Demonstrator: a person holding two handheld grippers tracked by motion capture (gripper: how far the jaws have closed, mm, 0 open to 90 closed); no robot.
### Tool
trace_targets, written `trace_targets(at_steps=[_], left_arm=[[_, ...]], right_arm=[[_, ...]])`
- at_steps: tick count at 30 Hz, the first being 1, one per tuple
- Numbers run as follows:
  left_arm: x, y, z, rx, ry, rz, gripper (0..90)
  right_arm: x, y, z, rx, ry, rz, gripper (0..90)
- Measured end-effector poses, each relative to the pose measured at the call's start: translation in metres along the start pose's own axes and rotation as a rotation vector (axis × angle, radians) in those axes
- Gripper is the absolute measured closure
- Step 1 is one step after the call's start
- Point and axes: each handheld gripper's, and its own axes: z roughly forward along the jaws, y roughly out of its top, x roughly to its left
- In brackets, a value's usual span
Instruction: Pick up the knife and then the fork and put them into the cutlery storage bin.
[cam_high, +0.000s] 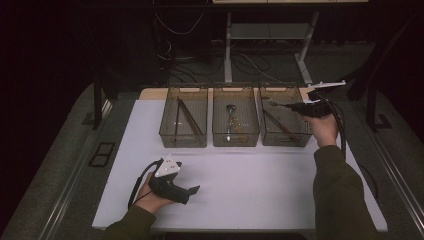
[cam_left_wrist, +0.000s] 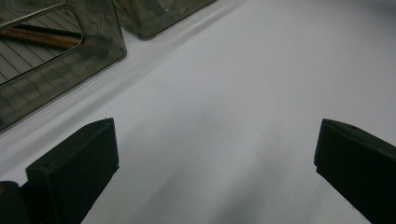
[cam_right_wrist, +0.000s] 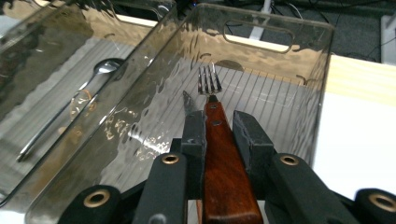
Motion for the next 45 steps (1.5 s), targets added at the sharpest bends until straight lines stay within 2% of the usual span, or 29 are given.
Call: trace_targets(at_steps=[5, 9, 17, 19, 20, 21, 25, 30, 40, 45], left_arm=[[0.000, 0.000, 0.000, -0.001, -0.002, -0.002, 0.0], [0.001, 0.000, 0.000, 0.001, 0.002, -0.004, 0.0], [0.001, 0.000, 0.000, -0.002, -0.004, -0.009, 0.0], [0.001, 0.000, 0.000, 0.001, -0.004, -0.007, 0.0], [0.001, 0.000, 0.000, 0.001, -0.005, -0.006, 0.0], [0.001, 0.000, 0.000, 0.000, -0.005, -0.004, 0.0], [0.001, 0.000, 0.000, -0.002, -0.005, -0.008, 0.0], [0.001, 0.000, 0.000, -0.001, -0.009, -0.004, 0.0], [0.001, 0.000, 0.002, 0.006, -0.013, -0.005, 0.0], [0.003, 0.000, 0.002, 0.004, -0.015, -0.007, 0.0]], right_arm=[[0.002, 0.000, 0.017, 0.029, -0.012, 0.015, 75.4], [0.003, -0.002, 0.025, 0.026, 0.004, 0.038, 75.3], [0.007, -0.005, 0.033, 0.026, -0.003, 0.033, 75.1], [0.008, -0.006, 0.034, 0.027, -0.009, 0.016, 74.7], [0.008, -0.006, 0.033, 0.026, -0.014, 0.011, 73.8], [0.008, -0.006, 0.033, 0.020, -0.012, 0.010, 69.3], [0.007, -0.005, 0.030, 0.016, -0.007, -0.003, 59.4], [0.005, -0.006, 0.022, 0.003, 0.028, 0.001, 48.8], [0.008, -0.015, -0.003, -0.050, 0.094, -0.030, 32.8], [0.015, -0.024, -0.020, -0.076, 0.133, -0.056, 29.0]])
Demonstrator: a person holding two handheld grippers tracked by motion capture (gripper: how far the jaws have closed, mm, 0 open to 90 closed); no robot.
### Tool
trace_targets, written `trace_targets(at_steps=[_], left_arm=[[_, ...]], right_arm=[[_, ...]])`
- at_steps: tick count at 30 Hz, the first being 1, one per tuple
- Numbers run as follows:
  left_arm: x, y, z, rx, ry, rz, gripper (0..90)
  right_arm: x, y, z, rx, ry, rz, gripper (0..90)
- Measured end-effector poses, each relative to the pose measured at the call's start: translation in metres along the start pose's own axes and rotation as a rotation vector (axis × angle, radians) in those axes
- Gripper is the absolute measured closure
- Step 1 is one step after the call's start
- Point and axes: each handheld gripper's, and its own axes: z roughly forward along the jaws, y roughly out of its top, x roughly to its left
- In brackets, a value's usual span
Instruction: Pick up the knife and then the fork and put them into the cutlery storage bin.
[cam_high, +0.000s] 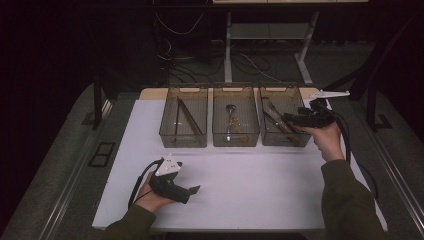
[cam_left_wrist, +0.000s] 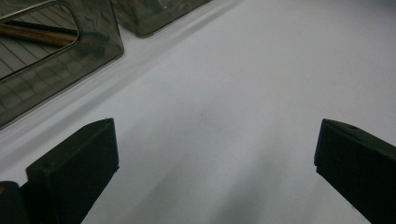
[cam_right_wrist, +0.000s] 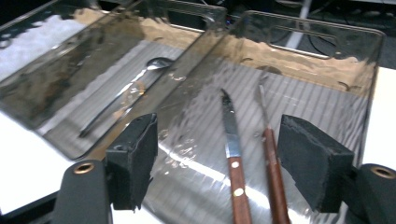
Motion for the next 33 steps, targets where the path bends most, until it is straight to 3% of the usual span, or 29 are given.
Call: trace_targets(at_steps=[3, 6, 15, 23, 33], left_arm=[[0.001, 0.000, -0.001, -0.007, -0.007, 0.004, 0.0], [0.002, 0.000, -0.002, -0.011, -0.009, 0.004, 0.0], [0.004, 0.000, -0.003, -0.019, -0.026, 0.015, 0.0], [0.005, 0.000, -0.004, -0.029, -0.035, 0.015, 0.0], [0.003, 0.000, -0.004, -0.029, -0.038, 0.020, 0.0]], right_arm=[[0.006, -0.005, -0.008, -0.006, 0.020, -0.023, 26.6], [0.012, -0.012, -0.013, -0.036, 0.075, -0.033, 22.2], [0.035, -0.033, -0.023, -0.044, 0.065, -0.085, 17.1], [0.055, -0.059, -0.033, -0.057, 0.118, -0.106, 14.5], [0.069, -0.095, -0.043, -0.063, 0.142, -0.129, 12.1]])
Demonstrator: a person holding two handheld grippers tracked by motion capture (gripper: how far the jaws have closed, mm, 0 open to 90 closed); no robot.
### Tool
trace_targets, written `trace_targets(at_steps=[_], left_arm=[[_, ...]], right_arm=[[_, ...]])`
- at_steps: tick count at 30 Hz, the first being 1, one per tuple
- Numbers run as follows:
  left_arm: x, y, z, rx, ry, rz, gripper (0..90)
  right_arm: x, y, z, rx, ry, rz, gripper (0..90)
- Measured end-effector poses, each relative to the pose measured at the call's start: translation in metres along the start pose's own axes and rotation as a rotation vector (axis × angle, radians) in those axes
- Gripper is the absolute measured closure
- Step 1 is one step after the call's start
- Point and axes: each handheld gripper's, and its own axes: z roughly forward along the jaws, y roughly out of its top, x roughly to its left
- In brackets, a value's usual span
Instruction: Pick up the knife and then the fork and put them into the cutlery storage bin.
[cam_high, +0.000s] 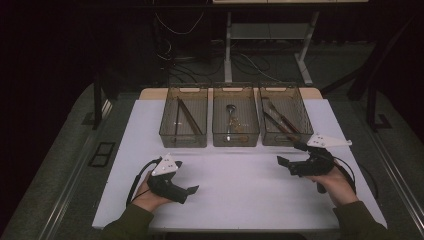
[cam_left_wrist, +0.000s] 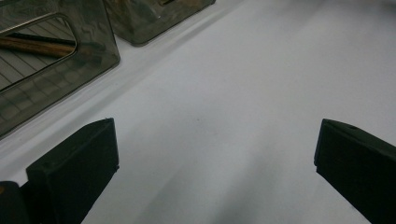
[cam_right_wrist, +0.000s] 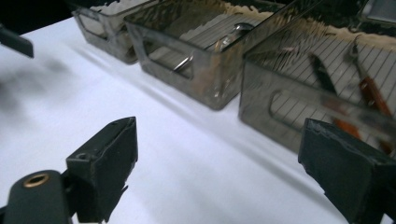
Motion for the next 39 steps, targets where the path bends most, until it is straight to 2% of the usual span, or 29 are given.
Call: trace_targets(at_steps=[3, 8, 11, 17, 27, 39], left_arm=[[0.000, 0.000, 0.000, -0.001, 0.001, -0.003, 0.0], [0.001, 0.000, -0.002, -0.003, -0.001, -0.001, 0.0], [0.001, 0.000, -0.002, -0.006, -0.002, -0.002, 0.0], [0.001, 0.000, -0.003, -0.001, -0.007, 0.006, 0.0], [-0.001, 0.000, -0.003, 0.006, -0.016, 0.010, 0.0], [-0.001, -0.001, -0.003, 0.006, -0.016, 0.008, 0.0]], right_arm=[[0.004, -0.010, -0.003, 0.007, 0.008, -0.016, 12.1], [0.011, -0.027, -0.007, 0.015, 0.033, -0.010, 12.1], [0.017, -0.034, -0.008, 0.029, 0.045, -0.029, 12.1], [0.022, -0.047, -0.011, 0.027, 0.049, -0.044, 12.1], [0.020, -0.060, -0.019, 0.061, 0.058, -0.058, 12.1], [0.017, -0.060, -0.019, 0.062, 0.051, -0.061, 12.1]])
